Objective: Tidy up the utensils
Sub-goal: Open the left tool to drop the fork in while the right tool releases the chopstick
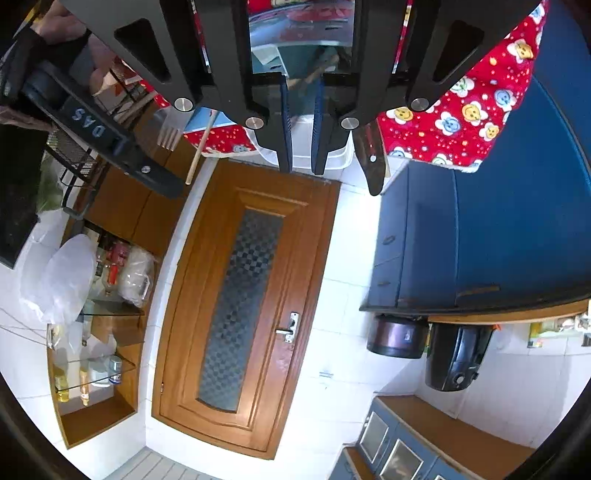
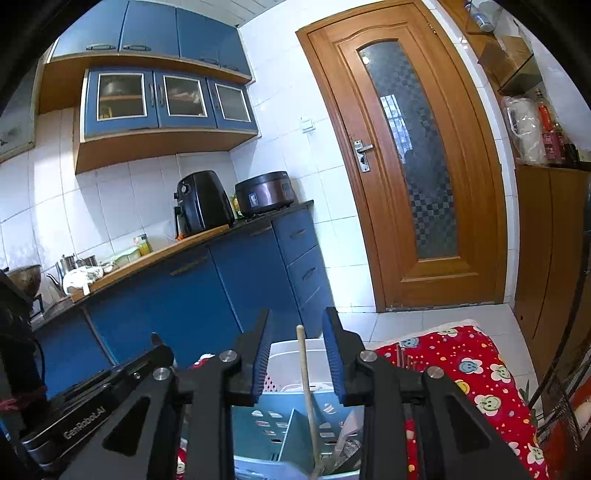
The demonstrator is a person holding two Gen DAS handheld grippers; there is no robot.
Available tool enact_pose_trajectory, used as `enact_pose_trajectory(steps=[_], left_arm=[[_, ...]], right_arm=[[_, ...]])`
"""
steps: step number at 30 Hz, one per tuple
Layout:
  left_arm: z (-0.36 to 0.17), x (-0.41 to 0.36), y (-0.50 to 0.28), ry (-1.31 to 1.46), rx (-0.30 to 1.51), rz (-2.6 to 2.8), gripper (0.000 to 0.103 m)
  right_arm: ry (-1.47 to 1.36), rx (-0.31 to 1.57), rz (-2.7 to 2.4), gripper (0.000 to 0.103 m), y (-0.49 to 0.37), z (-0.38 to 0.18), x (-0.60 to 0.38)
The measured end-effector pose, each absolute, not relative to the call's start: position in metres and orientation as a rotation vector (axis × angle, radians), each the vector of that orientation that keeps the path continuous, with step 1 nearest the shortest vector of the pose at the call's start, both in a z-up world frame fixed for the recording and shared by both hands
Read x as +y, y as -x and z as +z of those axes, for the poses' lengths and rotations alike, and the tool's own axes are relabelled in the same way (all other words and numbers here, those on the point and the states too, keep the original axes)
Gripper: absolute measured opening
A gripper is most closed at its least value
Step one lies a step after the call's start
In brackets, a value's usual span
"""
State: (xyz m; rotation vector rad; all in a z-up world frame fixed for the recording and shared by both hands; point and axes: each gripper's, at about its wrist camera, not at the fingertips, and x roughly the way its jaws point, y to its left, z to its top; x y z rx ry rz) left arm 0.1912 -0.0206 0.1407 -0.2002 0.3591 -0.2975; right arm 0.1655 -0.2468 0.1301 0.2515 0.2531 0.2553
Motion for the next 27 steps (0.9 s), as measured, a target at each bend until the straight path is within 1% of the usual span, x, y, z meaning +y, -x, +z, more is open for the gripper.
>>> enact_pose_trajectory(steps=[1,2,5,6,11,13,22,23,27], left_arm=[[0.142,-0.020,-0.189,0.202,0.360,-0.297,0.013],[0.143,-0.019,-0.187,0.204,0.360,-0.298,0.017],[0.147,-0.017,-0.180,0.207,0.362,-0.304,0.033],[0.149,-0.017,-0.177,0.206,0.361,-0.306,0.036],[0.155,-0.017,-0.157,0.168,0.371,-0.300,0.042],[0.156,-0.016,-0.150,0.159,0.381,-0.300,0.042],[0.153,-0.010,-0.114,0.119,0.401,-0.272,0.048],[0.151,-0.009,-0.110,0.117,0.403,-0.271,0.050],[0.145,-0.008,-0.094,0.108,0.421,-0.271,0.057]], right_arm=[[-0.257,0.251,0.256,0.034,-0.162,0.132,-0.249],[-0.264,0.250,0.259,0.034,-0.159,0.133,-0.251],[-0.271,0.255,0.269,0.036,-0.148,0.138,-0.254],[-0.268,0.256,0.270,0.037,-0.143,0.139,-0.255],[-0.276,0.261,0.279,0.040,-0.121,0.143,-0.258],[-0.283,0.268,0.284,0.042,-0.112,0.142,-0.259],[-0.282,0.309,0.289,0.043,-0.068,0.127,-0.260],[-0.282,0.314,0.288,0.043,-0.063,0.125,-0.260],[-0.278,0.340,0.300,0.050,-0.046,0.115,-0.257]])
